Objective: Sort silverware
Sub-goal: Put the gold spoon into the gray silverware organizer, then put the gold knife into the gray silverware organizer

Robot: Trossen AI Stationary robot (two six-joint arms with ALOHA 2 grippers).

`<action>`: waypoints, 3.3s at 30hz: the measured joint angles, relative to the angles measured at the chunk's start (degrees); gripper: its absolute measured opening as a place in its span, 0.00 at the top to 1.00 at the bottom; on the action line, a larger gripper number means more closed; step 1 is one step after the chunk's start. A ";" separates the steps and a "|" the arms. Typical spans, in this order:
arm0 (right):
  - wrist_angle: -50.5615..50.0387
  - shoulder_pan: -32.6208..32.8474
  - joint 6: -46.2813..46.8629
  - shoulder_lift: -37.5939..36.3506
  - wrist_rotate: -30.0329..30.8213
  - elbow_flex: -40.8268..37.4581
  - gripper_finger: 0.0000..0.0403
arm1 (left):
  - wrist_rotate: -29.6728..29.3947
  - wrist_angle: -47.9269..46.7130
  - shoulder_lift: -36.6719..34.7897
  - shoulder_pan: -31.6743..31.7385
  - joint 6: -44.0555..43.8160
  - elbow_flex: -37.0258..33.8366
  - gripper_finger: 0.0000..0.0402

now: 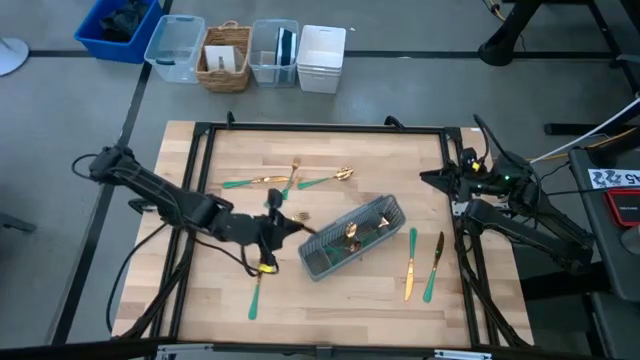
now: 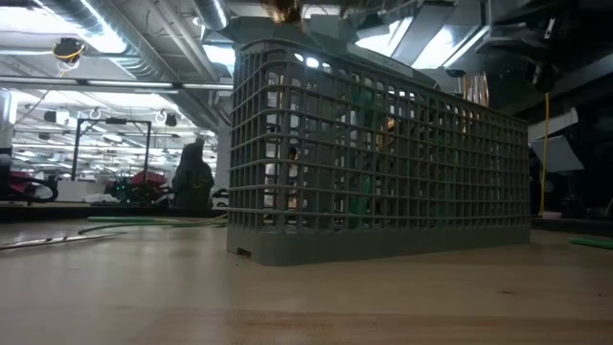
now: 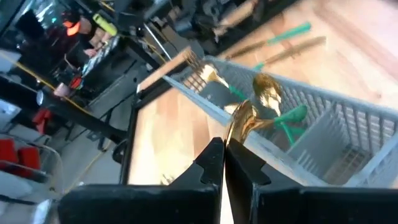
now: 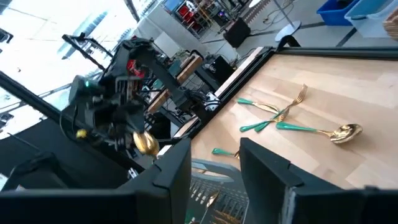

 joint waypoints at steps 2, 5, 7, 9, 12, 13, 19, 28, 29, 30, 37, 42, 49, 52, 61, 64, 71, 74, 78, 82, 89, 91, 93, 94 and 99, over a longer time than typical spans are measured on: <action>0.02 0.00 0.18 0.00 0.88 0.00 0.66 | -0.08 1.01 1.86 -0.04 2.96 0.13 1.00; 0.01 0.00 0.26 0.00 2.18 0.00 0.66 | -0.17 4.39 4.26 -0.04 6.20 0.15 1.00; 0.02 0.00 0.24 0.00 2.71 0.00 0.66 | 0.05 6.42 5.72 -0.07 8.16 -0.08 0.99; 0.00 0.00 0.26 0.00 3.16 0.00 0.66 | 0.08 8.63 6.45 -0.26 9.10 -0.11 0.98; 0.01 0.00 0.24 0.00 3.19 0.00 0.66 | 0.03 9.30 6.49 -0.35 8.46 0.02 0.95; 0.02 0.01 0.24 0.00 3.19 0.00 0.66 | 0.04 8.93 6.56 -0.37 7.31 0.00 0.94; 1.25 0.02 -1.73 0.00 3.15 -0.02 0.66 | -0.07 8.87 6.58 -0.44 -0.38 0.00 0.83; -4.19 0.02 -4.97 0.11 2.18 5.69 0.66 | -0.06 6.97 5.39 -2.13 -12.32 0.00 0.75; -6.29 0.00 -5.70 0.11 2.12 6.88 0.66 | -0.06 5.95 5.04 -2.33 -13.38 0.00 0.75; -8.63 0.00 -6.29 0.11 2.12 8.13 0.66 | 0.01 4.66 4.51 -2.63 -14.38 0.00 0.75; -24.88 0.01 -5.79 0.11 2.15 12.70 0.66 | -0.26 -6.41 0.00 -2.69 -24.77 0.00 0.75; -30.38 0.02 -3.16 0.25 2.18 12.68 0.66 | -0.47 -12.40 -1.98 -0.19 -30.33 0.00 0.75; -27.58 0.00 -2.76 3.37 -1.20 12.74 0.66 | -0.47 -17.07 -2.15 4.22 -32.92 -0.02 0.75; -22.86 0.02 -2.75 5.03 -3.99 12.74 0.66 | -0.47 -17.87 -2.15 5.82 -33.16 -0.02 0.75; -16.57 0.07 -5.10 9.74 -8.02 12.78 0.66 | -0.44 -24.15 -2.15 10.66 -34.40 -0.04 0.75; -16.45 0.07 -6.25 9.99 -8.06 12.76 0.66 | -0.41 -25.99 -2.15 12.22 -35.40 -0.04 0.75; -14.41 0.07 -10.22 10.17 -6.78 12.76 0.66 | -0.41 -27.72 -2.15 14.24 -36.23 -0.04 0.75; -12.86 0.07 -14.78 11.65 -6.56 12.72 0.66 | -0.41 -27.37 -2.15 14.43 -36.25 -0.04 0.75; -8.59 0.07 -20.95 14.73 -6.49 12.72 0.66 | -0.35 -27.27 -2.15 14.38 -37.93 -0.04 0.75; -2.92 0.51 -22.73 19.08 -8.70 12.72 0.66 | -0.30 -27.28 -2.15 14.19 -39.64 -0.04 0.75; 5.77 15.72 -19.14 24.39 -8.72 12.67 0.66 | -0.23 -27.31 -2.15 14.19 -40.87 -0.04 0.75; 8.24 22.66 -17.64 24.49 -5.68 12.68 0.66 | -0.22 -27.43 -2.15 14.19 -40.97 -0.04 0.75; 8.84 29.70 -16.32 24.48 -0.40 12.68 0.66 | -0.23 -27.51 -2.15 14.19 -40.74 -0.04 0.75; 8.59 33.24 -15.60 24.48 3.28 12.68 0.66 | -0.23 -27.50 -2.15 14.19 -40.64 -0.04 0.75; 1.25 50.20 -6.54 24.55 27.58 12.68 0.66 | -0.23 -27.55 -2.15 14.19 -40.55 -0.04 0.75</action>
